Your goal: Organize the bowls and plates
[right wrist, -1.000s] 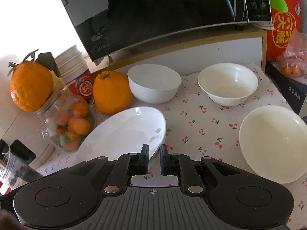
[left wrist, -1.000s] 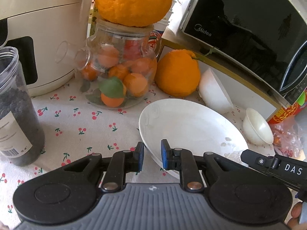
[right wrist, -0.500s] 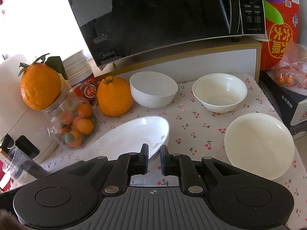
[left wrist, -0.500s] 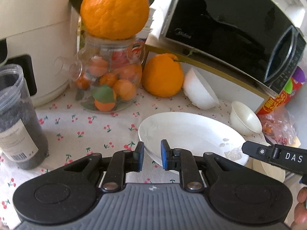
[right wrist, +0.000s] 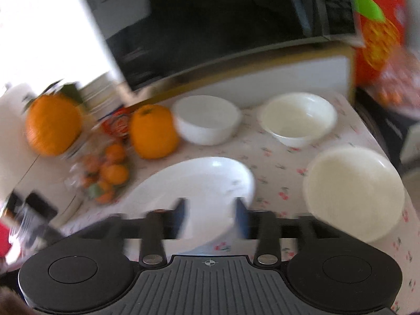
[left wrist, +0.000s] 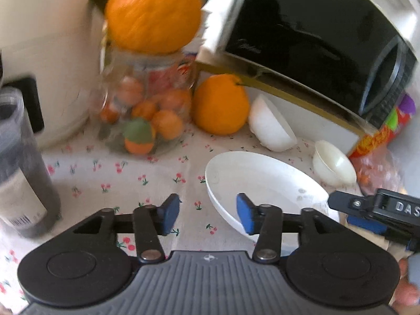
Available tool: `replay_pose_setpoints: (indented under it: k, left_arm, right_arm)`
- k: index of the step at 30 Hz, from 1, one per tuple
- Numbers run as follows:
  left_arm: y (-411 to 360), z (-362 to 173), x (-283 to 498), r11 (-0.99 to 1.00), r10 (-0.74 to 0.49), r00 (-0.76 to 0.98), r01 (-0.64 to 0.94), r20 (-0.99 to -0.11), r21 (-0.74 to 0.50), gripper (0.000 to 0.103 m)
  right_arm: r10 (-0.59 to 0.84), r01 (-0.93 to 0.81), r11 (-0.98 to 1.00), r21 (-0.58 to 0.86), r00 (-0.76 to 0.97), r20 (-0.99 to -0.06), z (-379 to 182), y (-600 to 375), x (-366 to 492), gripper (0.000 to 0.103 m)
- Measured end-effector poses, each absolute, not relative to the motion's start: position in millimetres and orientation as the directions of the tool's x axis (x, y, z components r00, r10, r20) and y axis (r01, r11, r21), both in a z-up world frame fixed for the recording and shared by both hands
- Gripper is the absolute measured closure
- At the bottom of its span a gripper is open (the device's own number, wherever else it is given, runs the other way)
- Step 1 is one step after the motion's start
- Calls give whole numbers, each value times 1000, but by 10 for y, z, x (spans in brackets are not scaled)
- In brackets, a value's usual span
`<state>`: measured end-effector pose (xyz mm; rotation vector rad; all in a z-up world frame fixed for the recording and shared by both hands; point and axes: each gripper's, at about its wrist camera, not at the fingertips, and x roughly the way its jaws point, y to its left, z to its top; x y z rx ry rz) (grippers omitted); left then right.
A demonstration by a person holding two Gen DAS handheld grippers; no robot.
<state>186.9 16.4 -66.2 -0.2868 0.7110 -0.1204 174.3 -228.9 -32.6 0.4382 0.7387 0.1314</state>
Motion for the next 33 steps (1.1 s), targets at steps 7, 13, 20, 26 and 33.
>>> replay_pose_setpoints:
  k: [7,13,20,26,33]
  left_arm:
    - [253,-844,2066,868,-306,728,-52,-614,-494,52]
    - [136,-899,2143,866,-324,729,-28,-603,-499,72]
    - [86,-907,2163,900,-280,735,-22,-617,-435,87]
    - [42,-838,2126,913,-274,750,5,-602,-408,85]
    - [-29,-727,2088,926,-270,764,38,-586,-376,85]
  right_arm:
    - [305,167,801,574,712,-632,-617,-2499,1961,35]
    - [318,161,807,569,693,-647,-724,-2401,2075,65]
    - [295,160,829,535,688,-663,-753,-2386,2114,88]
    - [277,151,840,521,705,-653,-670,-2392,2074,88]
    - [263,126,856,502,730,-631,-500,-2430,1980,88]
